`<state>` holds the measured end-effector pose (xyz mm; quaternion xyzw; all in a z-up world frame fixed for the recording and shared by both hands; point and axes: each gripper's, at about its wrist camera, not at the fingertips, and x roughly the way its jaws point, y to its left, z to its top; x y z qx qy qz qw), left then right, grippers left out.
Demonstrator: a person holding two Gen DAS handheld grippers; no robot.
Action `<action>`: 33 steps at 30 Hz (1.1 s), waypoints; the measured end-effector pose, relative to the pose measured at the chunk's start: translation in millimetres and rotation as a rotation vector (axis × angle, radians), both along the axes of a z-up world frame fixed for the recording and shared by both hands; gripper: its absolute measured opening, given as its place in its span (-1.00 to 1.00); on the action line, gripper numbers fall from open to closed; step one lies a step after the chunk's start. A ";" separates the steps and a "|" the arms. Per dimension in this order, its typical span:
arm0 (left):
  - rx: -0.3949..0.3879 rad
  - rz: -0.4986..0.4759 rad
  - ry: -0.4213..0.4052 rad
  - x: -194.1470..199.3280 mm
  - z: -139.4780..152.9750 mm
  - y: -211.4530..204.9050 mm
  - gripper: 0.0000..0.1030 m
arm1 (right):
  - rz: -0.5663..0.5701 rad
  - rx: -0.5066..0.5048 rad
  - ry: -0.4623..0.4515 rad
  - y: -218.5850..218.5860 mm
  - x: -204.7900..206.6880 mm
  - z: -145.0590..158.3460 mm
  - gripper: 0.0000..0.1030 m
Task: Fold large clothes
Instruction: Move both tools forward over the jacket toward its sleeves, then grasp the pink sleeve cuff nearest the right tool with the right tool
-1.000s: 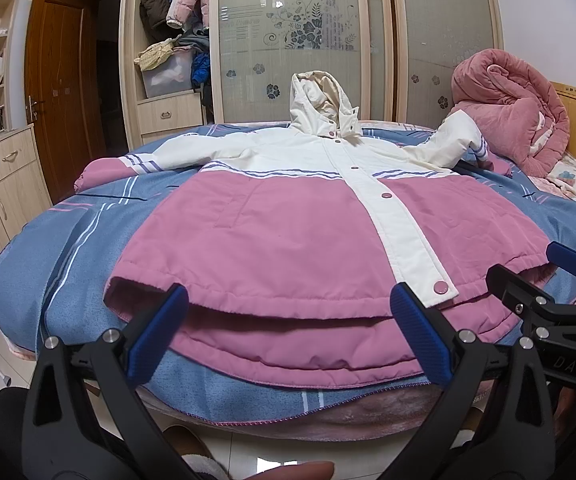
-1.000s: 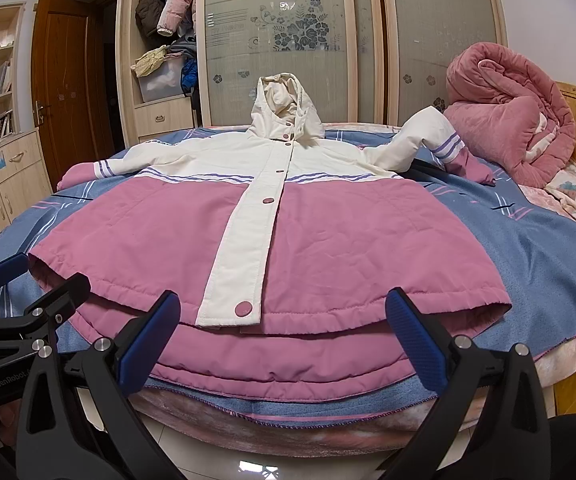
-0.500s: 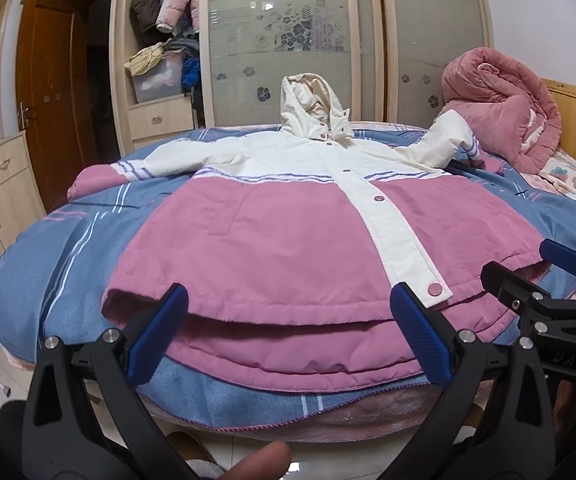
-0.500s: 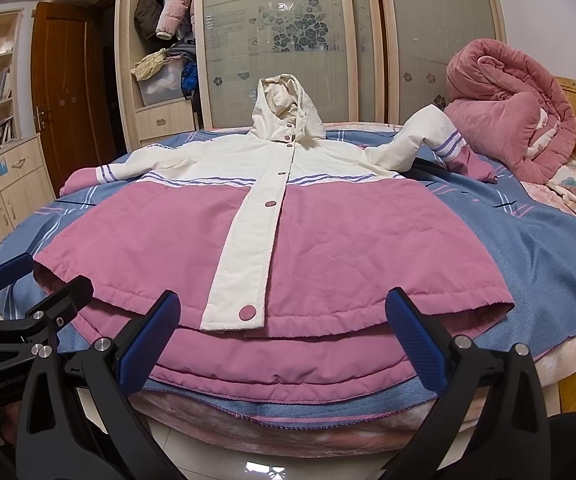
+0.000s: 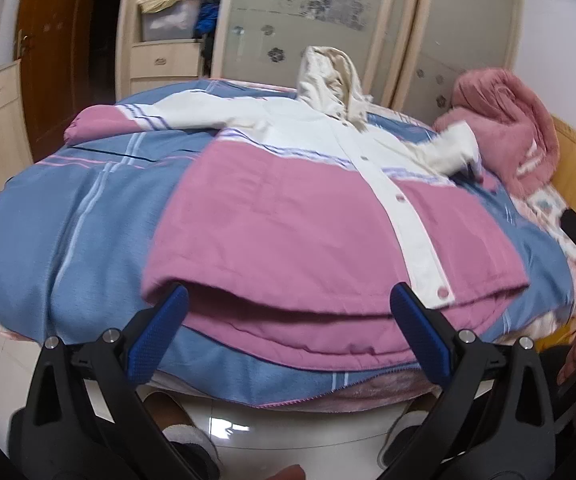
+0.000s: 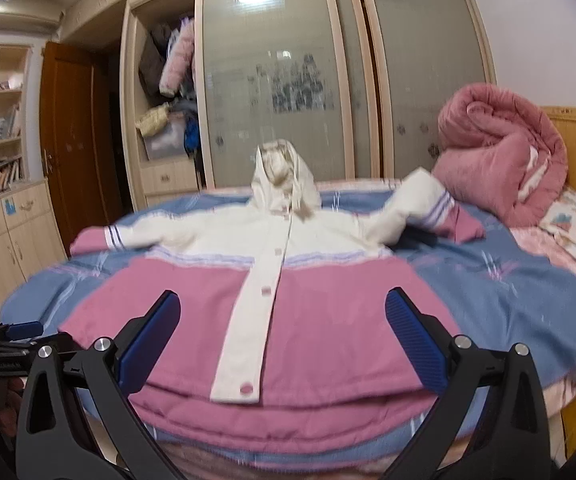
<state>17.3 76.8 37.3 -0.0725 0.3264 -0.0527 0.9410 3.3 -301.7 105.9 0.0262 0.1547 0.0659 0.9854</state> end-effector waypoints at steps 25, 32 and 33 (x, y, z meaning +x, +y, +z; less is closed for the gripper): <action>-0.058 0.063 -0.231 173.7 47.3 8.2 0.96 | -0.143 0.149 -0.068 -142.2 194.2 120.3 0.97; 0.006 0.011 -0.108 211.3 21.9 -0.7 0.96 | -0.283 0.368 0.093 -248.7 256.3 37.4 0.97; 0.003 0.007 -0.090 215.0 20.3 -3.4 0.96 | -0.305 0.424 0.112 -266.7 262.3 23.2 0.97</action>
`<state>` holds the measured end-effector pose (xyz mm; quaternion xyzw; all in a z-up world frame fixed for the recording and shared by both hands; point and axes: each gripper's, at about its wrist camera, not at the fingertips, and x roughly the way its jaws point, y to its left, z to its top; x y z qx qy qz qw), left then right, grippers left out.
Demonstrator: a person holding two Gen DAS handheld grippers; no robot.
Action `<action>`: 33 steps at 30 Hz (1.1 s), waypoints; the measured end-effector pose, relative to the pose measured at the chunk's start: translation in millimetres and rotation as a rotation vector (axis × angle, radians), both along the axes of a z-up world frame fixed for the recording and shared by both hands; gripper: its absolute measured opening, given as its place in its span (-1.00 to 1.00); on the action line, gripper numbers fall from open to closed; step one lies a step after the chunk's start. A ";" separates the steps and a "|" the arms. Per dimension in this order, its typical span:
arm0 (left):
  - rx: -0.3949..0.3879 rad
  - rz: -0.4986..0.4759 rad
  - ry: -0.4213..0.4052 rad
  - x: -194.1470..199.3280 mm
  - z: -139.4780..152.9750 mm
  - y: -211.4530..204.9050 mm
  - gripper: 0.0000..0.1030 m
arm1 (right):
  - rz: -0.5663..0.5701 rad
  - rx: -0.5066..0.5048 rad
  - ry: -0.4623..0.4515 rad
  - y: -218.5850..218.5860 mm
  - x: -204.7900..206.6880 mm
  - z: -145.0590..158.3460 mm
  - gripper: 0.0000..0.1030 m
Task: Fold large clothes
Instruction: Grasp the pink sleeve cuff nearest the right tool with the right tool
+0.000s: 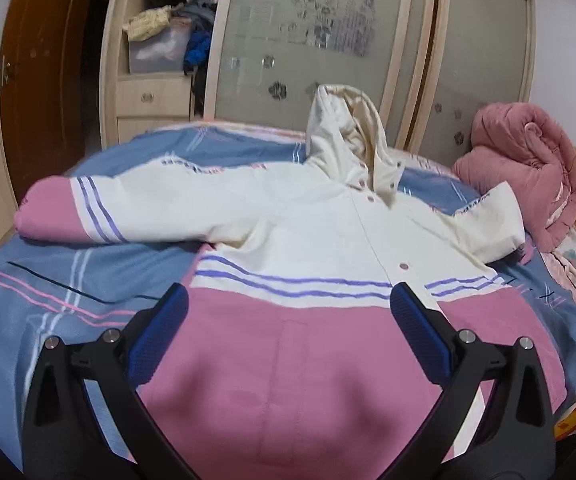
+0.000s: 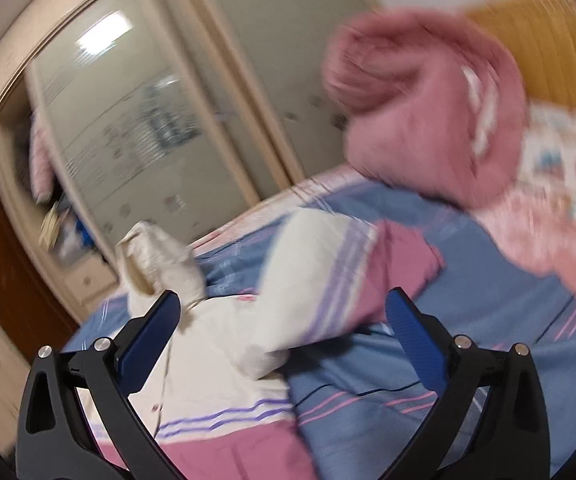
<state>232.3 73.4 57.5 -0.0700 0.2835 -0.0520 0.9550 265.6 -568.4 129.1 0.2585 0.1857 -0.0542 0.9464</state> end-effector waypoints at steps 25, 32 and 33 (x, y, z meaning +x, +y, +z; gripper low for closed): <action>0.043 -0.179 0.047 31.5 -22.8 -79.4 0.96 | -0.142 0.494 0.213 -155.7 152.8 -158.7 0.40; 0.068 -0.175 0.060 34.4 -27.6 -82.9 0.96 | -0.189 0.504 0.152 -158.8 158.2 -163.8 -0.81; 0.062 -0.176 0.064 34.9 -28.2 -82.8 0.96 | -0.191 0.485 0.120 -161.1 155.4 -156.3 -0.83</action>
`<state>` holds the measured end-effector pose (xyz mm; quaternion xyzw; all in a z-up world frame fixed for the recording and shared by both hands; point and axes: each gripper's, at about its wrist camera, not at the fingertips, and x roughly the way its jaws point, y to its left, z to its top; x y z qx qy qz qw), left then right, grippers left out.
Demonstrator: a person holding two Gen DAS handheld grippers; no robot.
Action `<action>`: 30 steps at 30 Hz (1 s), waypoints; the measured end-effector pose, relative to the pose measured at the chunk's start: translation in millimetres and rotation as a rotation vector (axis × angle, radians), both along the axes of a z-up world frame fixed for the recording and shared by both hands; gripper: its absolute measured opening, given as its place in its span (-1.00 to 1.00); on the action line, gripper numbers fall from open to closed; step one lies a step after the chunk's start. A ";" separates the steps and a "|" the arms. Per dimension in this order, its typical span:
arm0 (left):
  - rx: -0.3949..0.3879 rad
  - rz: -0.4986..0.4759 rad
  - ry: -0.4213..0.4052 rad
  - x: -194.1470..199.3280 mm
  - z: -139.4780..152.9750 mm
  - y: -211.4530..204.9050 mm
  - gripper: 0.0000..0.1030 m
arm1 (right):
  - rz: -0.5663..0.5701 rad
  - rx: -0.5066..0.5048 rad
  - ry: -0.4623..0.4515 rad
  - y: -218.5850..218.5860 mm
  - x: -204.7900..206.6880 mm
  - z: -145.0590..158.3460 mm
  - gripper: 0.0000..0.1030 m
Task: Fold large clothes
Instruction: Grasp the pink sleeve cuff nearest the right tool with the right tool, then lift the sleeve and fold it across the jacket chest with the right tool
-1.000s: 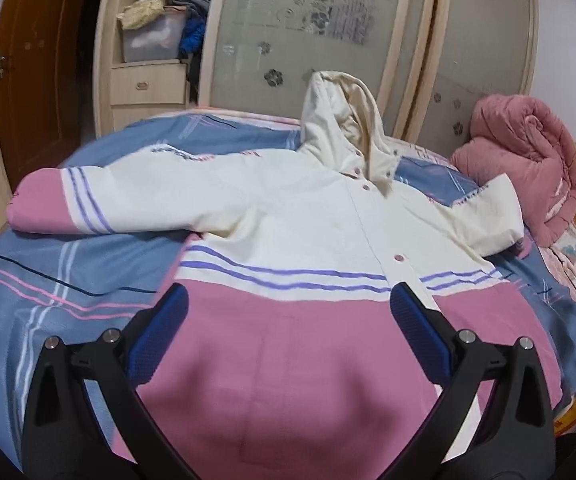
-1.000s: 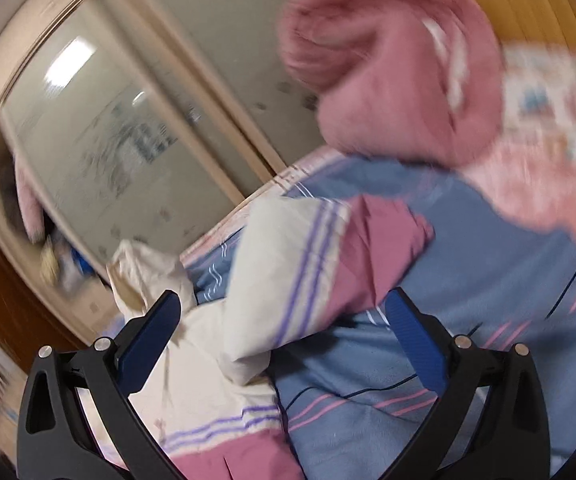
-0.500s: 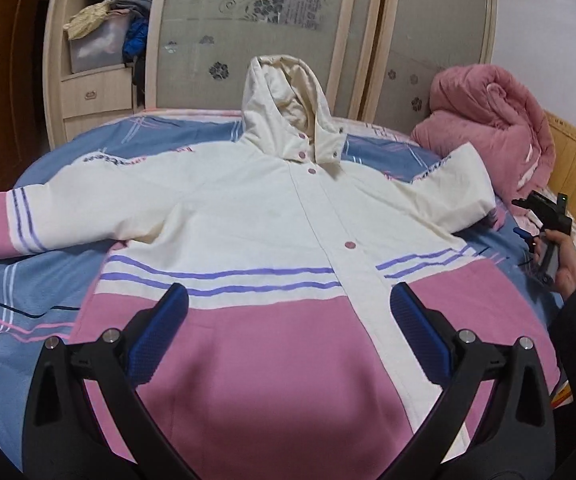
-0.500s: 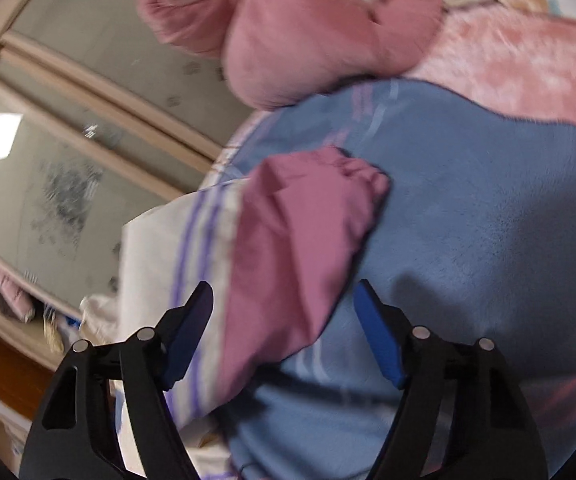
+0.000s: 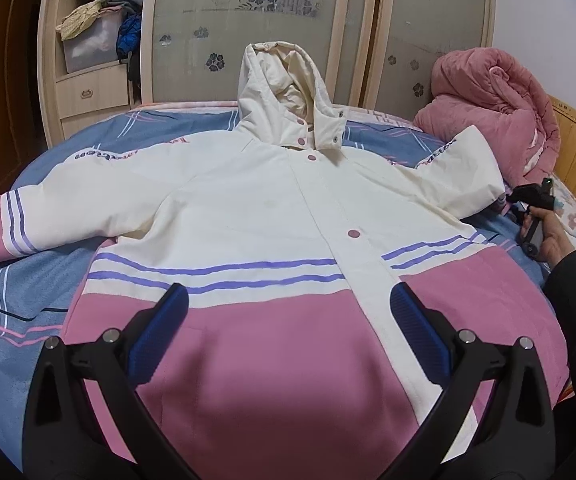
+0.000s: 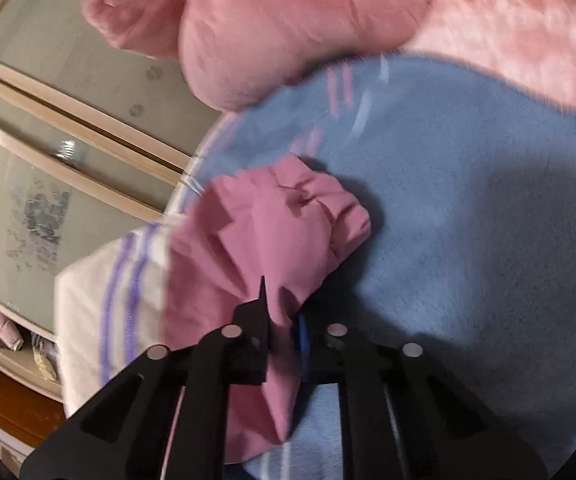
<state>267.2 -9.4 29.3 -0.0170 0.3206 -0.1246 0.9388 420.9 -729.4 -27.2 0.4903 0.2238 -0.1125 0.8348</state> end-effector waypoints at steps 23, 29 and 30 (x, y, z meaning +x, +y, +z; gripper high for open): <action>-0.049 0.002 0.026 -1.4 -2.6 2.8 0.96 | -0.238 0.084 0.052 -51.8 -90.6 25.5 0.28; -0.052 -0.004 0.019 -5.0 -0.4 0.6 0.96 | -0.209 0.107 0.139 -48.8 -79.6 -6.6 0.54; -0.034 0.001 0.012 -5.8 -0.9 -0.6 0.96 | -0.222 0.099 0.127 -49.6 -80.2 -12.4 0.46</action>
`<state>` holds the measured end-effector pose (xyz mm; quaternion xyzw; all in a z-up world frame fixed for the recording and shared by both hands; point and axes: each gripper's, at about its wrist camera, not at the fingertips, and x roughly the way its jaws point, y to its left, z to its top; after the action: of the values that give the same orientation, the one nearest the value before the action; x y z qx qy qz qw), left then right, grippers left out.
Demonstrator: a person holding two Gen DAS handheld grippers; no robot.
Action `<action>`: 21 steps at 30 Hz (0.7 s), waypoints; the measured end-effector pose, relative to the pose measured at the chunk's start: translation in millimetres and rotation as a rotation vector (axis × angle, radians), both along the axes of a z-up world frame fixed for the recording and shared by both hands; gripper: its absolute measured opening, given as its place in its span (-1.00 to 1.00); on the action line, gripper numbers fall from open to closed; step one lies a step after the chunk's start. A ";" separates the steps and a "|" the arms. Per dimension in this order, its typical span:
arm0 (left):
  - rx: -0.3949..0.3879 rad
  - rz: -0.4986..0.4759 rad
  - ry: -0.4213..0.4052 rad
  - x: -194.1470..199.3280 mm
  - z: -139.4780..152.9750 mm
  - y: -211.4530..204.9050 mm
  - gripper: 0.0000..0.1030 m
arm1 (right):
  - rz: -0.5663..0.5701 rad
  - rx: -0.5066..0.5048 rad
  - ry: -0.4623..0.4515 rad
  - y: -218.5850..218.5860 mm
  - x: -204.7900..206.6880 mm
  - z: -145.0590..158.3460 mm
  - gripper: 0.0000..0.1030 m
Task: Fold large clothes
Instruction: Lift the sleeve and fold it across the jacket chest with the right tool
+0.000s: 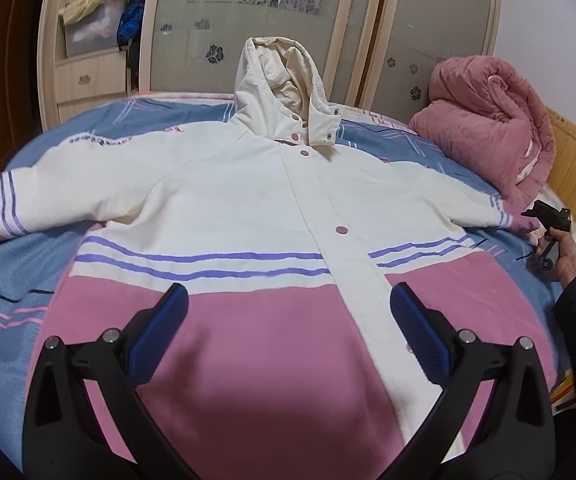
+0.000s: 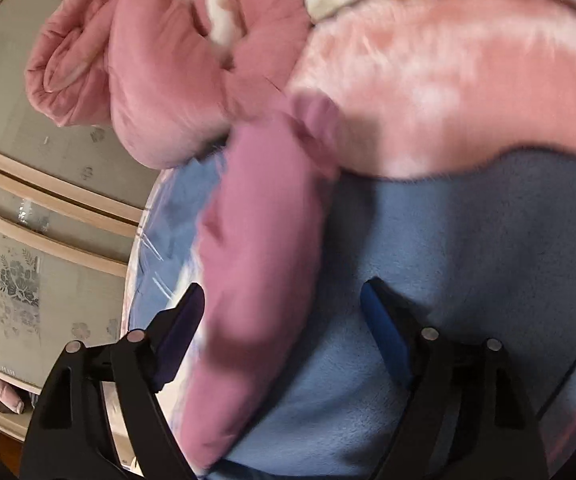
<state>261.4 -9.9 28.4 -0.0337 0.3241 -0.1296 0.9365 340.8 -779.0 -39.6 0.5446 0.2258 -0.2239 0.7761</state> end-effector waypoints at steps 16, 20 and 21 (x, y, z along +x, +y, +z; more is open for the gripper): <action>-0.069 0.040 -0.015 -5.7 11.0 25.1 0.96 | 0.219 -1.013 -0.213 221.8 22.6 209.2 -0.84; -0.066 0.040 -0.030 -10.2 15.1 24.0 0.96 | 0.446 -1.176 -0.264 354.9 45.1 216.7 -0.84; -0.070 0.041 -0.027 -10.4 15.5 25.0 0.96 | 0.493 -1.192 -0.262 376.8 51.5 211.1 -0.83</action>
<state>251.1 15.0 43.9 -0.0713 0.3058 -0.1220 0.9416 392.3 -402.2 171.5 -0.0234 0.0848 -0.0578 0.9944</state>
